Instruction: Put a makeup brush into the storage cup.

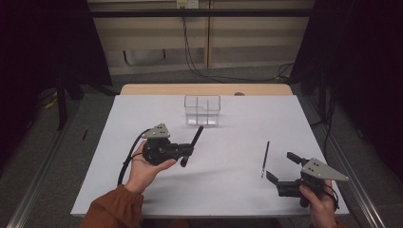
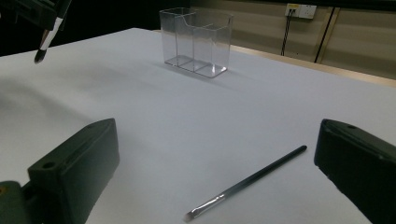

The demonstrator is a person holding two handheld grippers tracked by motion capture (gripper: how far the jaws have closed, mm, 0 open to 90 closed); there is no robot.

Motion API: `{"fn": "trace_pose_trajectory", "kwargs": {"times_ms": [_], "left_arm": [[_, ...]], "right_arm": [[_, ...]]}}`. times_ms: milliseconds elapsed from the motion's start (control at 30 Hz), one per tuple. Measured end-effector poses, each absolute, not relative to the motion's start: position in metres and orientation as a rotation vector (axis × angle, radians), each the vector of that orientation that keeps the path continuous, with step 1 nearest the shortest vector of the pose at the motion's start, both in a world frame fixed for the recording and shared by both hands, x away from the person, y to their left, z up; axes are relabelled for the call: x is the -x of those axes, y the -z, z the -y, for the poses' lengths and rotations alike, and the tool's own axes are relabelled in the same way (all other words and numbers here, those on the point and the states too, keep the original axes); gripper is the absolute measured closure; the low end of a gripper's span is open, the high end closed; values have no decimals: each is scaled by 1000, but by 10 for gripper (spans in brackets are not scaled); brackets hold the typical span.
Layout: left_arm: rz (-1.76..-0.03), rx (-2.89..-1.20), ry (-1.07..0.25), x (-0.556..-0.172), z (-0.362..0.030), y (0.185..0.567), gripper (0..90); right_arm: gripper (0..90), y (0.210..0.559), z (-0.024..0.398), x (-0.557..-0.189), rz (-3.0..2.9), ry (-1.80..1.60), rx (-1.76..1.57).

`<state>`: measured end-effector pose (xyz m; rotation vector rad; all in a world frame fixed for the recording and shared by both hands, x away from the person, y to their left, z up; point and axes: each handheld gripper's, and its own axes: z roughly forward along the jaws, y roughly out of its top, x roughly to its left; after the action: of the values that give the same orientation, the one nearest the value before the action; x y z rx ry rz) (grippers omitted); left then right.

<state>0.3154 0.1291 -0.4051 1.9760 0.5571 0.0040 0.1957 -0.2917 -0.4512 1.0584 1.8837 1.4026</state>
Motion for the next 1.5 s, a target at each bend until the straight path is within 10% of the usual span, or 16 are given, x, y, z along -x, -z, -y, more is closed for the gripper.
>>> {"fn": "trace_pose_trajectory", "kwargs": {"times_ms": [1500], "left_arm": [[-405,-2432,76,-309,-68,386,782]], "right_arm": [[0,452,283,-202,-1959,-1395,-1024]]}}
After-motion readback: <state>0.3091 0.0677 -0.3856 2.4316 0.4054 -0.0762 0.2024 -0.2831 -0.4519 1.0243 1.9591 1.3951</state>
